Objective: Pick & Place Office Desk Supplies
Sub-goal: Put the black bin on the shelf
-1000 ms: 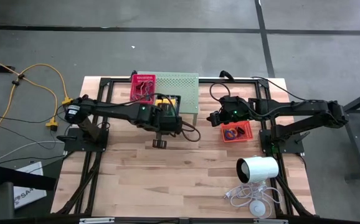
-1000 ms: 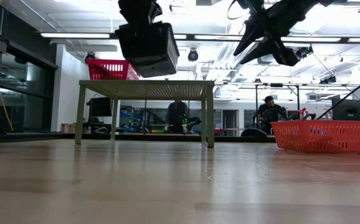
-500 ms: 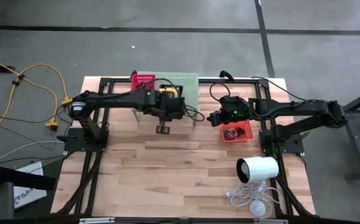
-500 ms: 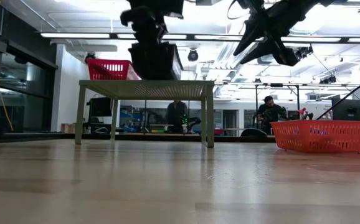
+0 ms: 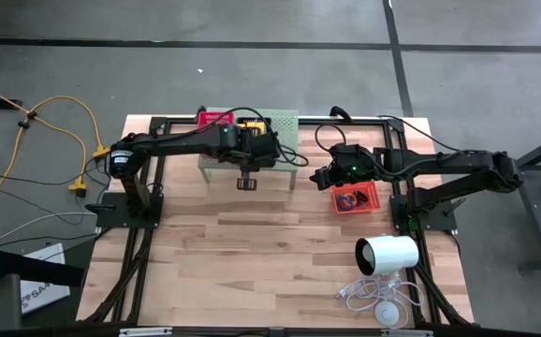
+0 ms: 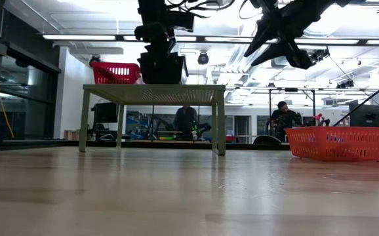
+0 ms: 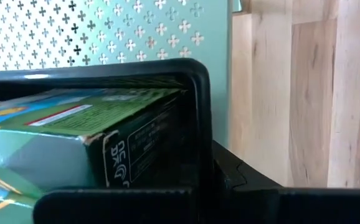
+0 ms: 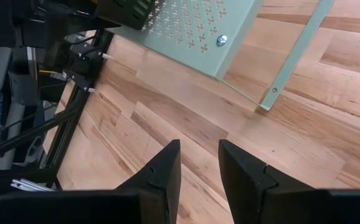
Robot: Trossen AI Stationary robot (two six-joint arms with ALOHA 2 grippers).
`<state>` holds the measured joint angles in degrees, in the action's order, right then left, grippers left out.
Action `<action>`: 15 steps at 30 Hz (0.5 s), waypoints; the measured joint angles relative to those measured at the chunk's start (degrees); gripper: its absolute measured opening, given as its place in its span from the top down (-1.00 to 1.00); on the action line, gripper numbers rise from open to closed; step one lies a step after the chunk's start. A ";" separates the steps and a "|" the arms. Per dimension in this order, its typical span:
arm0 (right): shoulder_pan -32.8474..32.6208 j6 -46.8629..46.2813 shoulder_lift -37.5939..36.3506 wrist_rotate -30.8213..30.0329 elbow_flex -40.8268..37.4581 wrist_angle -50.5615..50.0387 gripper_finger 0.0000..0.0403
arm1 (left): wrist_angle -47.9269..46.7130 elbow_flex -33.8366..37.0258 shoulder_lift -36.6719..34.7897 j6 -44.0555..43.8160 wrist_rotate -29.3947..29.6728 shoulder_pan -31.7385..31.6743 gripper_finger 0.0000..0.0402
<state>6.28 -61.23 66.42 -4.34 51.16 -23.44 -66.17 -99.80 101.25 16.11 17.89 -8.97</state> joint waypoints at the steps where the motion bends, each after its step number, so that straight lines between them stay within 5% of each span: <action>1: 0.00 0.00 0.00 0.00 -0.02 0.00 0.53 | 0.00 -0.01 0.00 0.01 0.00 -0.08 1.00; 15: 0.00 0.01 0.02 0.00 0.00 0.07 0.53 | -0.04 -0.01 0.00 0.60 0.37 -1.98 1.00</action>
<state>6.28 -61.22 66.43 -4.34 51.16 -23.38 -66.22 -99.81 101.25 16.71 18.26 -10.95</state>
